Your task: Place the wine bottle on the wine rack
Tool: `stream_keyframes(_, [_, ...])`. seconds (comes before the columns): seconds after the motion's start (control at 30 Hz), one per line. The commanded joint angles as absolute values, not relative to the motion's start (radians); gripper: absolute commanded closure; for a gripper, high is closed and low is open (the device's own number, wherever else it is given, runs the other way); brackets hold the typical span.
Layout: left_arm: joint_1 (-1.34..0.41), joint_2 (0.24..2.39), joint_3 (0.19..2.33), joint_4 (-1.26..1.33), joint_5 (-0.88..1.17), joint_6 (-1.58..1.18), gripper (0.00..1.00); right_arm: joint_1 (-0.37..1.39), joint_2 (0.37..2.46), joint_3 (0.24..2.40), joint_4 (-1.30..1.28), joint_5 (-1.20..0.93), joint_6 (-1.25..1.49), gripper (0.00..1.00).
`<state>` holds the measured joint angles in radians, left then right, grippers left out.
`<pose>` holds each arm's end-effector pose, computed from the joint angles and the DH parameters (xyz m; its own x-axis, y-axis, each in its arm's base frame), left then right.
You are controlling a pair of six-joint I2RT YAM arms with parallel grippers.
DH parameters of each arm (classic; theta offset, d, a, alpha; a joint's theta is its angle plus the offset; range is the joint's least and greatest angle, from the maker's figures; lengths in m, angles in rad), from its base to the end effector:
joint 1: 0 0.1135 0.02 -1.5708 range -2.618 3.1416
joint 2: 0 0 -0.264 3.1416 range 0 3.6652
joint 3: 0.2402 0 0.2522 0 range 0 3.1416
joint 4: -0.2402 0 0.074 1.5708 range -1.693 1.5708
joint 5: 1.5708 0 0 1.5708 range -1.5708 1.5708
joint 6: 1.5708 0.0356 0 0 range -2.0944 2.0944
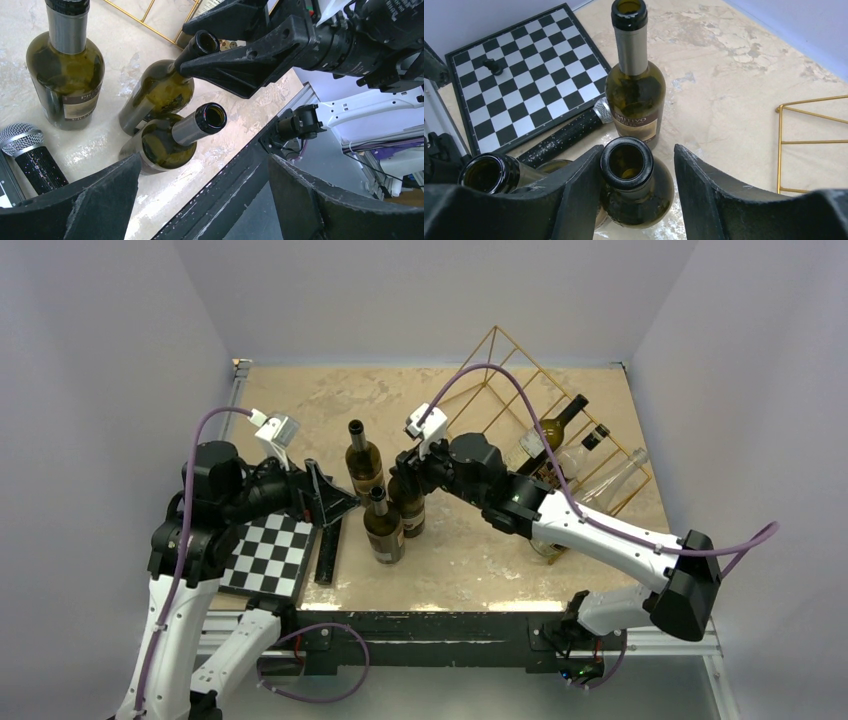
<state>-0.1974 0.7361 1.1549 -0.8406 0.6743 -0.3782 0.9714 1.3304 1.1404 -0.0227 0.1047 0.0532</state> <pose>0.1100 -0.0447 0.4035 -0.6359 -0.1670 -0.7535 0.5132 0.6377 -0.5744 0.1813 0.2588 0.3595 -0.1595 -0.1397 -0.9773 -0.7561 0.6538 0.0300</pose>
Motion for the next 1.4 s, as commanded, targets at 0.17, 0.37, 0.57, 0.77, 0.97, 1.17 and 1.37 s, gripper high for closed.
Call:
stream_keyframes(0.17, [-0.209,0.74,1.204,-0.839,0.649,-0.348,0.01,0.998,1.33,1.088,0.066,0.162,0.082,0.47])
stream_keyframes(0.37, [-0.213,0.73,1.197,-0.844,0.641,-0.344,0.01,1.009,1.335,1.111,0.041,0.212,0.116,0.59])
stream_keyframes(0.57, [-0.216,0.722,1.196,-0.847,0.632,-0.339,0.01,1.021,1.355,1.124,0.051,0.222,0.13,0.67])
stream_keyframes(0.77, [-0.222,0.713,1.195,-0.85,0.624,-0.334,0.01,1.029,1.344,1.162,0.024,0.27,0.105,1.0])
stream_keyframes(0.97, [-0.228,0.704,1.202,-0.858,0.616,-0.33,0.01,1.029,1.312,1.244,-0.067,0.385,0.095,1.0])
stream_keyframes(1.17, [-0.229,0.701,1.202,-0.861,0.614,-0.328,0.01,1.016,1.29,1.354,-0.142,0.48,0.073,1.0])
stream_keyframes(1.37, [-0.23,0.693,1.2,-0.864,0.613,-0.328,0.01,0.932,1.265,1.401,-0.187,0.516,0.082,1.0])
